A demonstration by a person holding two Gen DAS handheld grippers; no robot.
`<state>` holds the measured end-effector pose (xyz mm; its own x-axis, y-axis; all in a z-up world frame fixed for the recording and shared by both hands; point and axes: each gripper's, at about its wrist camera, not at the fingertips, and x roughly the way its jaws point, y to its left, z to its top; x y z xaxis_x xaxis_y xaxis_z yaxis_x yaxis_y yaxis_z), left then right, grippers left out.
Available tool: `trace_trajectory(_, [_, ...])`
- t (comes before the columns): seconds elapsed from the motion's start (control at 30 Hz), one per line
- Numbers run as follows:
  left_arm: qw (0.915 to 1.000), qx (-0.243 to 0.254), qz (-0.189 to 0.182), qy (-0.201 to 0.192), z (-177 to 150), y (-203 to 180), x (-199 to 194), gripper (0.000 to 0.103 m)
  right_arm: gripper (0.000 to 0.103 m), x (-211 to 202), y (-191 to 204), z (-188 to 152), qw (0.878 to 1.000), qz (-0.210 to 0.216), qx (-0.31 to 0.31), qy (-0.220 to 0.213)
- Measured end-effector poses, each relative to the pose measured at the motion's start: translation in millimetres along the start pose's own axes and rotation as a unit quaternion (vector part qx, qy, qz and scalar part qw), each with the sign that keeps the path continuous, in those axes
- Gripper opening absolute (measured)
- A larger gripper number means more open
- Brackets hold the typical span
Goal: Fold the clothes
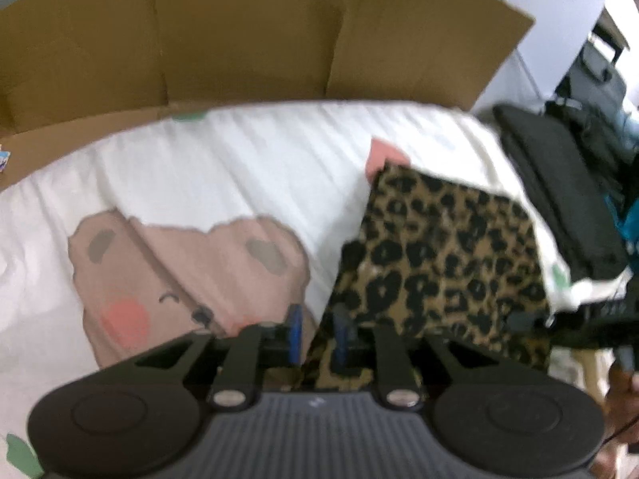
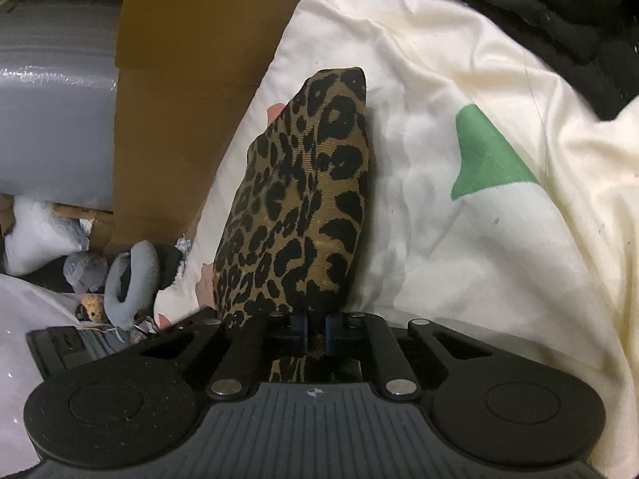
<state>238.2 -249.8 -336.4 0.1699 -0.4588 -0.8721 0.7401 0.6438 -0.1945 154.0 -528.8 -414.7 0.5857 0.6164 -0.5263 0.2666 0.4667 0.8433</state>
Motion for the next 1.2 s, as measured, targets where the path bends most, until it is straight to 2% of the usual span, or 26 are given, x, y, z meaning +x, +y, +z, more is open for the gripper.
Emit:
trace_trajectory(0.03, [1.0000,-0.001,-0.004,-0.001,2,0,1,0.036,0.005,0,1,0,1.000,-0.002,-0.002,0.000])
trace_trajectory(0.07, [1.0000,-0.001,-0.008,-0.003,4,0,2,0.049,0.005,-1,1,0,1.000,-0.002,-0.002,0.000])
trace_trajectory(0.1, [0.9999,-0.002,-0.012,-0.004,6,0,2,0.058,0.005,-1,1,1,1.000,-0.002,-0.003,-0.001])
trace_trajectory(0.27, [0.9994,-0.006,-0.032,-0.011,17,-1,6,0.065,0.005,-1,1,0,1.000,-0.004,-0.005,-0.001])
trace_trajectory(0.6, [0.9931,-0.045,-0.106,0.022,19,15,39,0.063,0.005,1,1,1,1.000,-0.010,-0.009,-0.001])
trace_trajectory(0.63, [0.9926,-0.048,-0.109,0.023,18,16,41,0.061,0.005,1,2,1,1.000,-0.011,-0.012,-0.001])
trace_trajectory(0.67, [0.9920,-0.051,-0.114,0.021,17,17,42,0.051,0.005,1,4,1,1.000,-0.013,-0.018,-0.001])
trace_trajectory(0.77, [0.9915,-0.056,-0.116,0.017,16,17,42,0.040,0.005,-3,7,3,1.000,-0.019,-0.025,-0.005])
trace_trajectory(0.97, [0.9883,-0.081,-0.127,0.023,17,18,40,0.034,0.005,-13,14,7,0.998,-0.038,-0.040,-0.005])
trace_trajectory(1.13, [0.9864,-0.077,-0.141,0.034,24,17,43,0.037,0.005,-15,17,5,0.998,-0.048,-0.042,-0.008])
trace_trajectory(1.2, [0.9859,-0.072,-0.146,0.038,27,19,46,0.047,0.005,-14,16,4,0.998,-0.051,-0.040,-0.008])
